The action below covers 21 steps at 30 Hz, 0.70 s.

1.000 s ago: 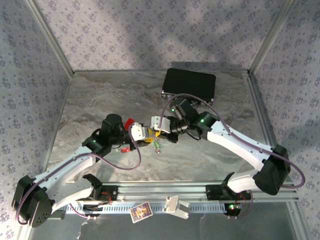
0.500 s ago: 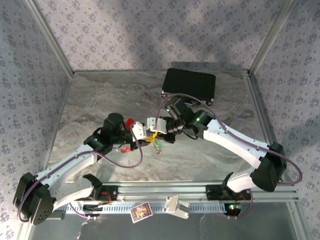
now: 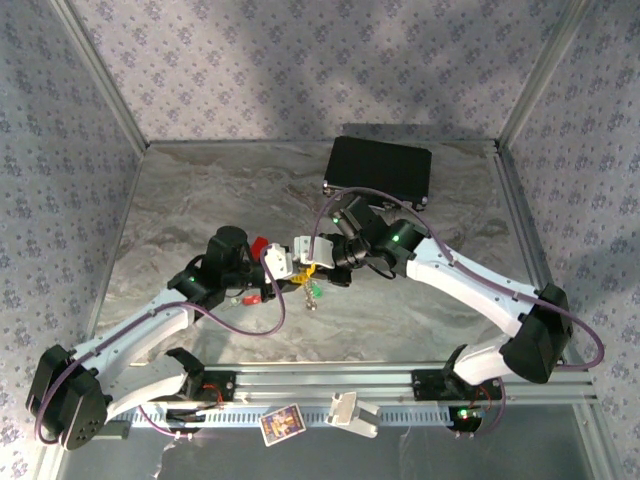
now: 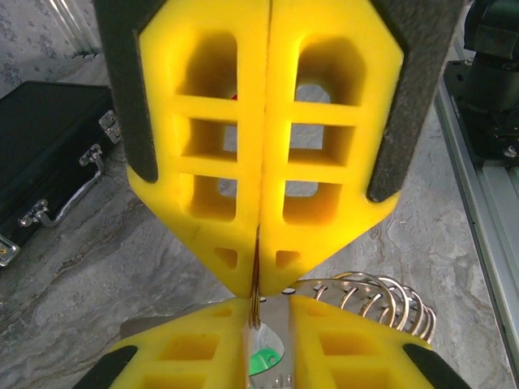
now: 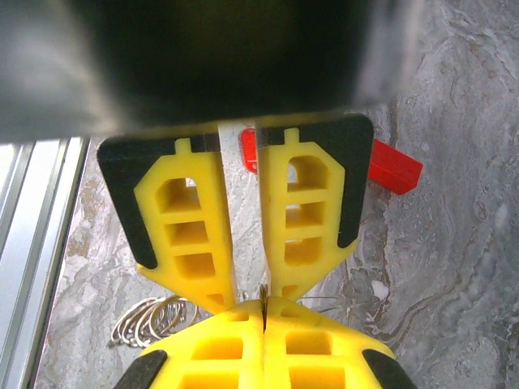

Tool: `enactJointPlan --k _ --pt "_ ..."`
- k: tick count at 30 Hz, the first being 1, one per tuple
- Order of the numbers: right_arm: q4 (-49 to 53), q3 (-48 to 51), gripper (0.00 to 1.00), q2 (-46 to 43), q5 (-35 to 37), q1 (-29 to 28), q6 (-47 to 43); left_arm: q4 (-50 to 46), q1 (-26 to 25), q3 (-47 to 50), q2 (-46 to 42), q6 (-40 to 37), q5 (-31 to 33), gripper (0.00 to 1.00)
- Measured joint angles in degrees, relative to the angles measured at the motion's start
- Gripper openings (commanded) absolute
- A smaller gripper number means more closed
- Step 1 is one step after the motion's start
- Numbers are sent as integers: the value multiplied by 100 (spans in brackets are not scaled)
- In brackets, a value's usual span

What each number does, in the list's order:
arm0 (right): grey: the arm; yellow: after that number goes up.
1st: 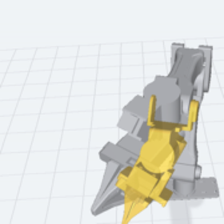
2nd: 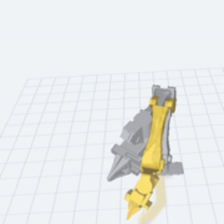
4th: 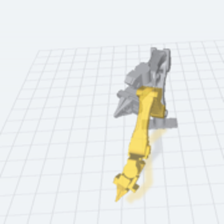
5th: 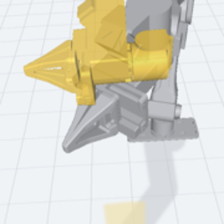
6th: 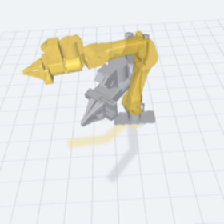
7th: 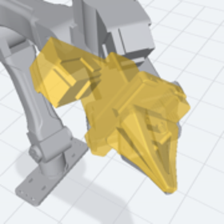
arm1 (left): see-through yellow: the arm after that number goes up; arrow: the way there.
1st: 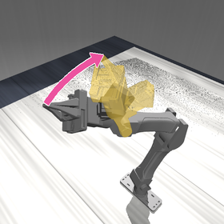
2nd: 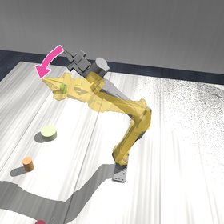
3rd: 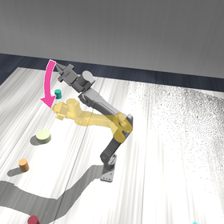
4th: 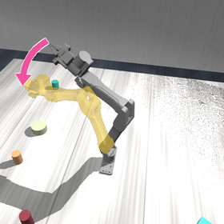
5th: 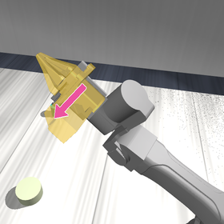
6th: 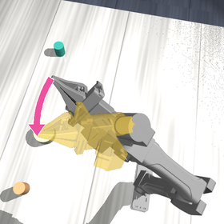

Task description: Put the keys on the keyring

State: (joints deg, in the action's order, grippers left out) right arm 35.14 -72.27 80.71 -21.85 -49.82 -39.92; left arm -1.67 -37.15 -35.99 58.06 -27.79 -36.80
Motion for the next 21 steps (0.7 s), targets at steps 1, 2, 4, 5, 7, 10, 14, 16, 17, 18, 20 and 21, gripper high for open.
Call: enactJointPlan --k 1,2,4,5,7,10,14,16,17,18,20,21 --pt "-9 0 0 -2 -2 0 2 11 0 0 0 26 -7 19" --pt "-28 2 0 -2 -9 2 2 26 0 0 0 57 -20 19" --pt "-101 13 0 -7 -46 2 17 70 0 0 -15 140 -26 17" --pt "-144 24 0 -15 -81 2 44 107 2 2 -28 190 -31 15" --pt "-243 76 0 -59 -138 13 72 197 22 2 -42 337 -66 8" --pt "-367 177 0 -144 -192 42 133 275 50 4 -57 590 -79 0" --pt "-678 415 5 -299 -258 90 201 319 48 4 -70 1005 -81 0" --pt "-909 621 29 -428 -269 111 317 308 42 2 -70 1270 -57 0" --pt "-1029 717 36 -494 -280 136 389 291 24 -15 -81 1436 -24 0" --pt "-1167 826 39 -588 -280 188 457 192 -4 -63 -101 1635 81 0" --pt "-1366 1012 40 -828 -299 321 612 -125 -85 -315 -105 2020 433 0" --pt "-1467 1117 40 -988 -299 400 678 -304 -133 -492 -105 2194 636 0"
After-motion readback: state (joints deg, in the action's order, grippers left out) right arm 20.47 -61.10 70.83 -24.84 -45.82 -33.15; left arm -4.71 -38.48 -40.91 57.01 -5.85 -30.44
